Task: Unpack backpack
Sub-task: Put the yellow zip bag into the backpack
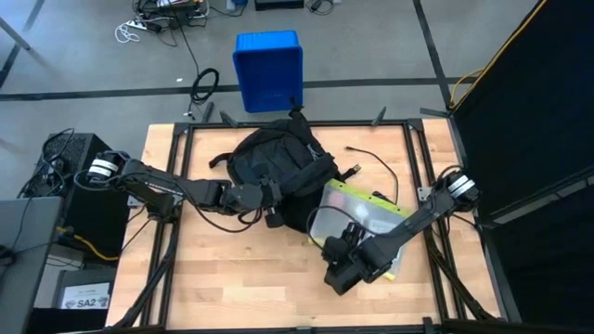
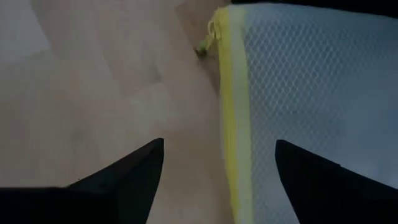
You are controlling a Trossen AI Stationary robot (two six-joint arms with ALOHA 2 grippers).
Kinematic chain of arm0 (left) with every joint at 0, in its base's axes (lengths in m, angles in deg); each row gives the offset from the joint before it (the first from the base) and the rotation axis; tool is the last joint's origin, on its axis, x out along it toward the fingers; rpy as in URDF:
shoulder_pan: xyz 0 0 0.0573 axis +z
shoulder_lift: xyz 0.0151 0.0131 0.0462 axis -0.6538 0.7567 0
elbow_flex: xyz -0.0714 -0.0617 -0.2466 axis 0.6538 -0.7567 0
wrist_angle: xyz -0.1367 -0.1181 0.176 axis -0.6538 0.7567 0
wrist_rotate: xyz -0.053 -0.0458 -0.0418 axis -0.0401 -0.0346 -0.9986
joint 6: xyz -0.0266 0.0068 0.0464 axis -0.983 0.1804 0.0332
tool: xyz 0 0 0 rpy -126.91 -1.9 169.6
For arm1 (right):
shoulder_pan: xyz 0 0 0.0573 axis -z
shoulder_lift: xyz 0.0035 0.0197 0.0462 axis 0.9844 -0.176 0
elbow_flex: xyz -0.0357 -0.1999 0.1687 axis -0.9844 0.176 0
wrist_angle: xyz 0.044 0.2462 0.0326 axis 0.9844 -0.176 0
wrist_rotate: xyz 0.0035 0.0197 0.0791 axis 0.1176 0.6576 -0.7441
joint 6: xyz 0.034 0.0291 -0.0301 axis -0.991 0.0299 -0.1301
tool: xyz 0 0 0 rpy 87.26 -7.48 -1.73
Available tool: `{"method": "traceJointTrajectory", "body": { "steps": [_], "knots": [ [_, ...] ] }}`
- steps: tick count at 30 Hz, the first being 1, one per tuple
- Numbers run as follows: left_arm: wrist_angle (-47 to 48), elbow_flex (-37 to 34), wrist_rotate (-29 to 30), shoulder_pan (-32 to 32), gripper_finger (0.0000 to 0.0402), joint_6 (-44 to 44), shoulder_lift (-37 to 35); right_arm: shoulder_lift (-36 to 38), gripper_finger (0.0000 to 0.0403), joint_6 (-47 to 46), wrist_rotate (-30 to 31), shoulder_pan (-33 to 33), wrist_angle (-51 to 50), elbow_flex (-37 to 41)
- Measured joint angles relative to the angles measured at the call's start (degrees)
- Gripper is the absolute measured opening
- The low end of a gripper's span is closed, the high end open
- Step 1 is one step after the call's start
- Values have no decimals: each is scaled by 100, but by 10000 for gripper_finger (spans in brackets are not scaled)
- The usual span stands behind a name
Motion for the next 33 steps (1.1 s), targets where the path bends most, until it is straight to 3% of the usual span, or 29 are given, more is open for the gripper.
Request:
{"method": "traceJointTrajectory", "body": {
  "steps": [5, 14, 29, 33],
  "knots": [
    [8, 2, -2, 0, 0, -2, 0, -639, 249, -187, -289, -70, -259, -192],
    [22, 2, 0, 0, 0, -7, 0, -1313, 202, -775, -51, 50, -2460, -879],
    [70, 2, 0, 2, 0, -7, 0, -1391, 170, -227, -423, 51, -1464, -859],
    [81, 2, 0, 0, 0, -7, 0, -1391, 185, 159, -910, 166, -1461, -859]
  ]
}}
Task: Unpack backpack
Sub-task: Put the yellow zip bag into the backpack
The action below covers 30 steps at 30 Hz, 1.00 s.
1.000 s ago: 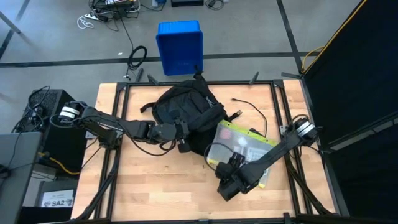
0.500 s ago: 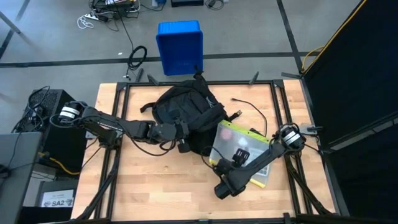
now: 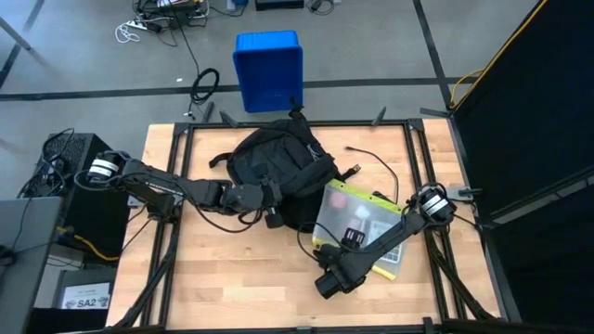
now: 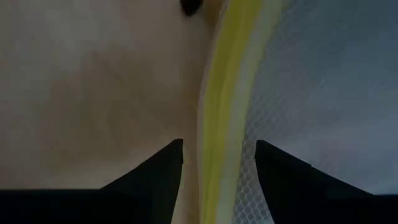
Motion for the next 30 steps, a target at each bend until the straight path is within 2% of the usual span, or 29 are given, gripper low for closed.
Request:
{"method": "traceJointTrajectory", "body": {
  "steps": [5, 9, 12, 15, 18, 24, 30],
  "knots": [
    [38, 0, 0, 0, 0, 0, 0, 0, 251, 257, -105, 26, 818, 0],
    [42, 0, 0, 0, 0, 0, 0, 0, 317, 690, 412, 20, 1577, 0],
    [97, 0, 0, 0, 0, -2, 0, 0, 360, 661, 851, 54, 1408, 0],
    [184, 0, 0, 0, 0, 0, 0, 0, 384, 406, 1292, 161, 1022, 0],
    [192, 0, 0, 0, 0, -2, 0, 4, 387, 148, 1572, 316, 800, 2],
    [247, 0, 2, 0, 0, 0, -2, 15, 359, -66, 1641, 531, -15, -181],
    [245, 0, 0, 0, 0, 0, -2, 15, 344, 50, 1750, 799, 422, -75]
  ]
}}
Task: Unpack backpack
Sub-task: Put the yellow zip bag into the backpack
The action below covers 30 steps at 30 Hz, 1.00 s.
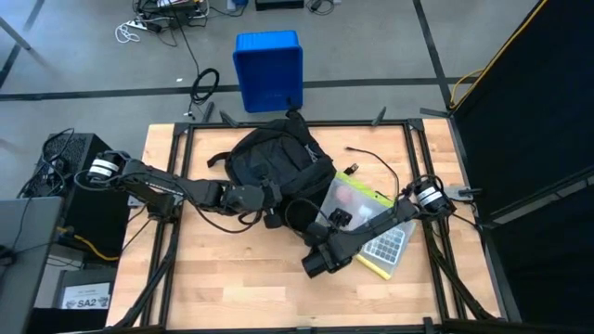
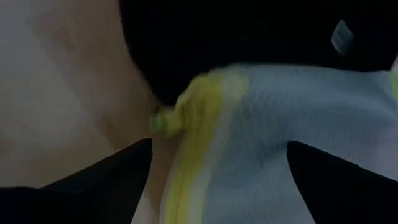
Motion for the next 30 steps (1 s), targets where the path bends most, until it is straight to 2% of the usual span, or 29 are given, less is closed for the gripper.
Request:
{"method": "traceJointTrajectory", "body": {
  "steps": [6, 10, 13, 18, 20, 24, 30],
  "knots": [
    [29, 0, 9, 0, 0, 0, 0, 0, 345, 157, -4, 208, 512, 347],
    [45, 0, 13, 1, 0, -3, 0, 0, 305, -21, -14, 296, 5, 401],
    [52, 0, 11, 2, 0, -4, 0, 0, 232, -45, -50, 301, -258, 401],
    [35, 0, 9, 2, 0, -11, 0, 6, 57, -4, -212, 277, -624, 398],
    [21, 0, 9, 2, 0, -13, 0, 16, 17, 62, -243, 251, -803, 338],
    [21, 2, 4, 0, 0, -11, 0, 20, 5, 5, -120, 184, -1385, -34],
    [58, 4, 4, 0, 0, -6, 0, 20, 1, -158, 467, 49, -2440, -975]
  ]
}}
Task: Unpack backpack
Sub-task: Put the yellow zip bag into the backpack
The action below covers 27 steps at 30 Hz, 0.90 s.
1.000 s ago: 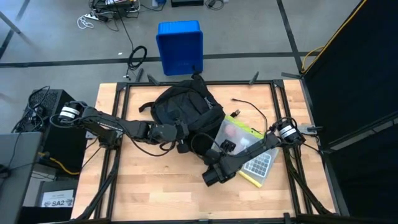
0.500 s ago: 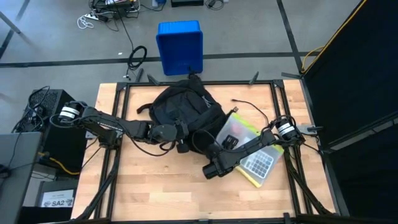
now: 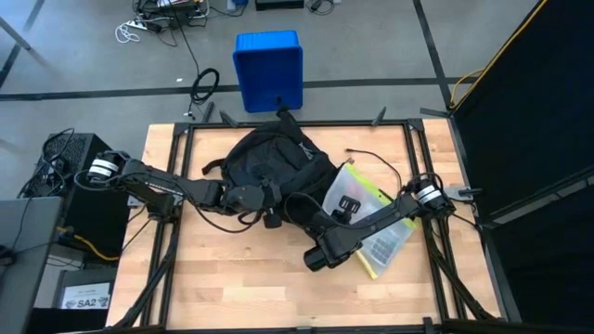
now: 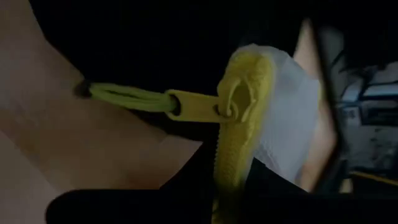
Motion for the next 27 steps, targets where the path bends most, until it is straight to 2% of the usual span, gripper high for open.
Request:
{"method": "traceJointTrajectory", "body": {
  "steps": [7, 16, 22, 25, 27],
  "knots": [
    [109, 0, 2, 0, 0, -25, 0, 89, 1, 455, 225, -40, 12, -718],
    [253, 2, 4, -5, 0, -141, -4, 81, 0, 546, -1085, -378, 703, -453],
    [304, 0, 50, 2, 0, -132, -2, 81, 1, 218, -1952, -692, 798, -250],
    [295, 0, 47, 0, 0, -128, -2, 81, 1, 59, -1969, -778, 777, -224],
    [290, 1, 45, 0, 0, -119, -2, 81, 1, -91, -1624, -793, 766, -224]
  ]
}}
